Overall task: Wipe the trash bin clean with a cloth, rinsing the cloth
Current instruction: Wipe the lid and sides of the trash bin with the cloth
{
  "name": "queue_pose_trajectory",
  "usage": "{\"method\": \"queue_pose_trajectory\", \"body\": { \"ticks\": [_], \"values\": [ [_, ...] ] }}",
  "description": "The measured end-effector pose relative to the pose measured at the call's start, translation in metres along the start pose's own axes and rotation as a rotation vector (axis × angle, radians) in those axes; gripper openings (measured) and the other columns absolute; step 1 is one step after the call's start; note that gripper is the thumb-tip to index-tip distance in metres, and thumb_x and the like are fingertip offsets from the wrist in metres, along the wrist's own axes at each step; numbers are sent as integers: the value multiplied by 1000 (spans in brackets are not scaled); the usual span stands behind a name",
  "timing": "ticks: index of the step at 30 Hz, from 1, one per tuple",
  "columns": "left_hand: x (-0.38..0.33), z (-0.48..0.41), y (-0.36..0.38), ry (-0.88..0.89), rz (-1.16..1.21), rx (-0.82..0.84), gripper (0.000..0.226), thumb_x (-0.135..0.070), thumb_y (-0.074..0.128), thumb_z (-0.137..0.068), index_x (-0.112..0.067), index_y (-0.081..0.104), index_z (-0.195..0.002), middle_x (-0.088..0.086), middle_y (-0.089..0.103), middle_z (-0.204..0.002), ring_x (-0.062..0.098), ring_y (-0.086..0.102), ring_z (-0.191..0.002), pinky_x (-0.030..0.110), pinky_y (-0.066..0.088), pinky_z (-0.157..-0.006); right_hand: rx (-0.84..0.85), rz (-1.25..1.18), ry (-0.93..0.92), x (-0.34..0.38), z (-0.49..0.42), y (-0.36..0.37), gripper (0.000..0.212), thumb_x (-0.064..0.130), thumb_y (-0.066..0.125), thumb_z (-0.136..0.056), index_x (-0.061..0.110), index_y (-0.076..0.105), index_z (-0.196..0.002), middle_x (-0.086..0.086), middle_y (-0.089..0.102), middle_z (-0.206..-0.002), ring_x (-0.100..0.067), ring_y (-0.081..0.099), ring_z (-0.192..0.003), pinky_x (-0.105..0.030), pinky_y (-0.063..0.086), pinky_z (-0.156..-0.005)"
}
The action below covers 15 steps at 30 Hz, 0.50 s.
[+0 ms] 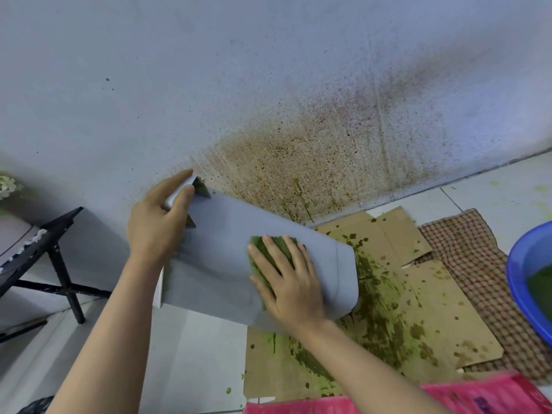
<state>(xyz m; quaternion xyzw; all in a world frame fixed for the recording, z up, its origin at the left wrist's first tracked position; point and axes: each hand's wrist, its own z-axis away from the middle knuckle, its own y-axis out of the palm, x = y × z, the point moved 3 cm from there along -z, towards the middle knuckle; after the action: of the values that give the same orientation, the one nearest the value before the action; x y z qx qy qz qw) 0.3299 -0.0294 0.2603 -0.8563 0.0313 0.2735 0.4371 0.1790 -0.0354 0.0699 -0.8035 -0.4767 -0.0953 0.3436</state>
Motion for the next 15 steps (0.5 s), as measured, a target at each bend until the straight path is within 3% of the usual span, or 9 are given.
{"method": "queue_pose_trajectory", "body": {
  "ticks": [2,4,9,13,15],
  "values": [
    [-2,1,0,-10,5,-8,30,-52,53,-92,-57,61,-120,-7,73,-111,9,66,-98,29,46,-92,-25,14,-128,-21,16,-1,45,37,48,-101,29,45,-145,-2,49,-148,-36,48,-133,-54,39,-108],
    [-7,1,1,-23,5,-18,28,-48,56,-93,-54,64,-119,-18,69,-116,4,61,-97,27,44,-90,-29,2,-102,-46,37,-4,43,36,44,-103,27,45,-145,-2,48,-149,-34,46,-135,-54,38,-110],
    [-13,-2,5,-12,1,-16,26,-45,56,-94,-51,66,-118,-26,65,-110,-18,56,-80,23,44,-85,-39,-206,358,-90,64,-15,46,41,31,-105,21,50,-141,4,46,-148,-21,41,-139,-47,30,-117],
    [-13,-3,6,-51,-27,-25,29,-49,53,-93,-53,65,-119,-17,68,-116,5,61,-98,30,45,-92,64,-371,663,-108,42,-12,52,52,26,-101,28,47,-143,12,42,-150,-14,31,-144,-41,26,-119],
    [-12,-2,4,-99,-22,-33,29,-50,52,-95,-52,64,-120,-15,68,-119,6,57,-101,27,37,-89,132,-358,826,-117,22,-7,50,48,30,-102,27,47,-143,7,42,-152,-19,32,-143,-45,27,-118]
  ]
}}
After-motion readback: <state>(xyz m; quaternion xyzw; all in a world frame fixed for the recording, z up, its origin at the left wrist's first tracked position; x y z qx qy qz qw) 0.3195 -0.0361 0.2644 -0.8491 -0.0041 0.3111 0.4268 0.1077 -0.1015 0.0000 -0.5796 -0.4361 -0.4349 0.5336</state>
